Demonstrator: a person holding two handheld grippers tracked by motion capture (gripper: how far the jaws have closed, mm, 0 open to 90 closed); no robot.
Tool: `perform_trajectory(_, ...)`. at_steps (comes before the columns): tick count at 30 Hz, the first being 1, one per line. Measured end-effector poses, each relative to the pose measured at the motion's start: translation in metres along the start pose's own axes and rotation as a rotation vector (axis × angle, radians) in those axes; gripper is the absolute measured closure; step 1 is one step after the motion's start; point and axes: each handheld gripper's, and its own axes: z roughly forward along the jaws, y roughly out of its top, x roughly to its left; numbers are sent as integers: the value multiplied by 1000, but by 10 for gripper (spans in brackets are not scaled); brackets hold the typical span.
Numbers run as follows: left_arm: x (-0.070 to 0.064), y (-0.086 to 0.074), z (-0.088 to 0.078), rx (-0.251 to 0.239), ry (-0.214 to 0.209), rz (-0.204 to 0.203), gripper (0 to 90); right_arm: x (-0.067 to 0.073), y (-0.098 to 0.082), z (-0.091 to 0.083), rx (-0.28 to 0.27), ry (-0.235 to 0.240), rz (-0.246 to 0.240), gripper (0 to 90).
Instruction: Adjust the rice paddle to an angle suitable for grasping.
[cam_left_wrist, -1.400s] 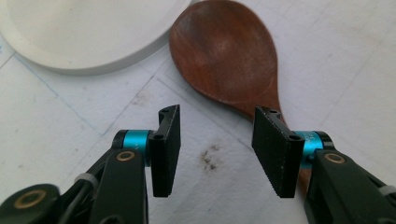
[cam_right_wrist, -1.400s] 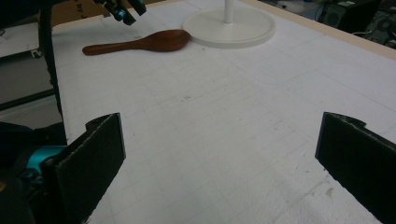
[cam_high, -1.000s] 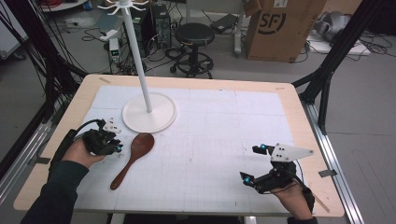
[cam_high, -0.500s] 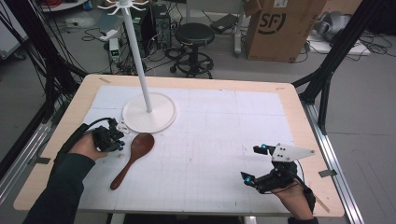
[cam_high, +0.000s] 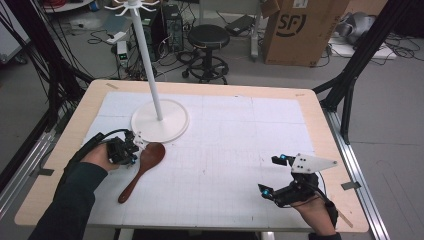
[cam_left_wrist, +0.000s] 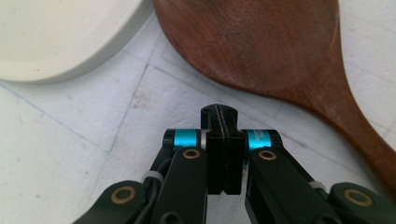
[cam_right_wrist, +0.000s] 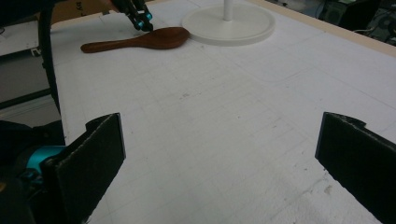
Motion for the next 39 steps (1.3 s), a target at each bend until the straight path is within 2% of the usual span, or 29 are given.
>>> perform_trajectory(5, -3, 4, 2, 0, -3, 30, 900, 1, 0, 0, 1, 4, 3, 3)
perform_trajectory(9, -5, 7, 3, 7, 4, 39, 900, 1, 1, 1, 0, 5, 0, 3)
perform_trajectory(14, -6, 11, 4, -8, 10, 58, 900, 1, 1, 1, -1, 7, 0, 3)
perform_trajectory(19, -9, 19, 4, -9, 3, 93, 900, 1, 1, 2, 2, 10, 4, 3)
perform_trajectory(25, -16, 36, 3, -17, -1, 152, 900, 2, 2, 2, -1, 12, 0, 3)
perform_trajectory(27, -18, 40, 5, -30, -11, 159, 900, 1, 1, 2, 0, 14, -1, 3)
perform_trajectory(29, -19, 45, 8, -14, -25, 175, 900, 1, 1, 1, -1, 14, 2, 3)
perform_trajectory(34, -21, 50, 11, -22, -36, 187, 900, 0, 1, 0, -3, 12, 4, 3)
perform_trajectory(36, -22, 57, 10, -43, -61, 197, 900, 1, 1, 1, -2, 12, 8, 3)
perform_trajectory(39, -23, 63, 10, -32, -83, 197, 900, 1, 1, 1, 0, 15, 3, 3)
